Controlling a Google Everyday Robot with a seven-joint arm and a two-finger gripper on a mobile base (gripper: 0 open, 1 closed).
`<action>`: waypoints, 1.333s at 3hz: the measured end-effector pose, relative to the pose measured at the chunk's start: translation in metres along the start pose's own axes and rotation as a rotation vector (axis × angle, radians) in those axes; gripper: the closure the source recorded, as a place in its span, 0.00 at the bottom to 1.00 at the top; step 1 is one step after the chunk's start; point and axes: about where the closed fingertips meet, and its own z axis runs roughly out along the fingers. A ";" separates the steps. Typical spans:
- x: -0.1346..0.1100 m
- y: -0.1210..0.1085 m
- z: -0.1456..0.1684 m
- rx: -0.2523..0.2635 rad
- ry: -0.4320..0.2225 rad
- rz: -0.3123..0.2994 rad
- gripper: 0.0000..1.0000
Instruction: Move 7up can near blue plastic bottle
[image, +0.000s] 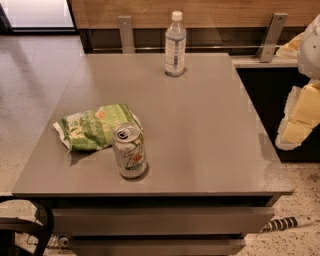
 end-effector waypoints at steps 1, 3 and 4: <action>0.000 0.000 0.000 0.000 0.000 0.000 0.00; -0.029 0.005 0.011 0.014 -0.313 0.020 0.00; -0.052 0.015 0.024 -0.022 -0.480 0.007 0.00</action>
Offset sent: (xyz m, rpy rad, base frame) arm 0.0040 0.0229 -0.0087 0.2780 -0.0737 0.0283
